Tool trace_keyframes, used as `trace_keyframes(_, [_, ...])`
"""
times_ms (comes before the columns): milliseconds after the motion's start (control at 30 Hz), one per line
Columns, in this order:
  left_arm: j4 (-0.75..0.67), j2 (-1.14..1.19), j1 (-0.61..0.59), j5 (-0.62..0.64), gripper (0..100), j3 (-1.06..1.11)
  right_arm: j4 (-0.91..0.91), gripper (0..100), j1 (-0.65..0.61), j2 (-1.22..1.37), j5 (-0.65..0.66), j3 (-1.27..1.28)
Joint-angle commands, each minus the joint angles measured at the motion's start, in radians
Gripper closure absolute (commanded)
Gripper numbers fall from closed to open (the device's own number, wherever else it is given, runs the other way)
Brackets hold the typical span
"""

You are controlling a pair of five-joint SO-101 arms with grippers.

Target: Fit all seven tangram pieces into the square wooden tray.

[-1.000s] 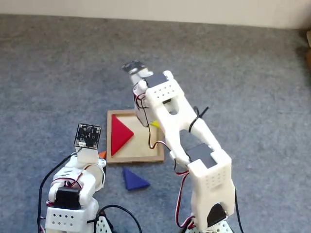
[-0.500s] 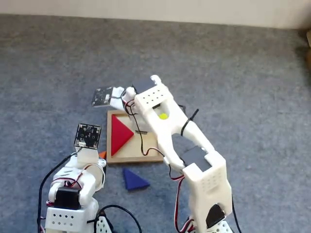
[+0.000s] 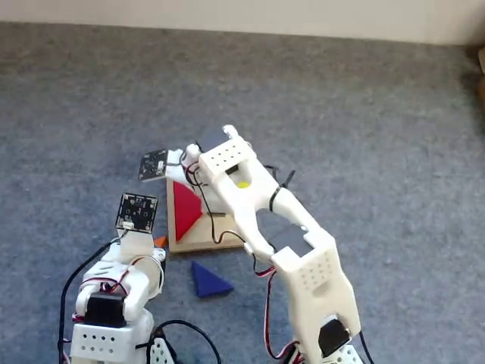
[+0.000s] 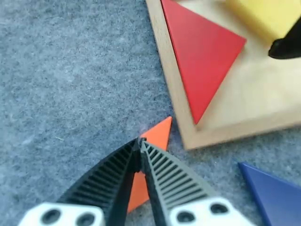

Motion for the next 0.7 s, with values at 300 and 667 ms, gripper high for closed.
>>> trace_keyframes(300, [0.005, 0.001, -0.002, 0.009, 99, 0.021, 0.114, 59.8, -0.019, -0.081, -0.034, -0.154])
trace_keyframes(667, [0.005, 0.001, -0.002, 0.009, 99, 0.021, 0.191, 94.8, 0.096, -0.160, -0.506, -0.206])
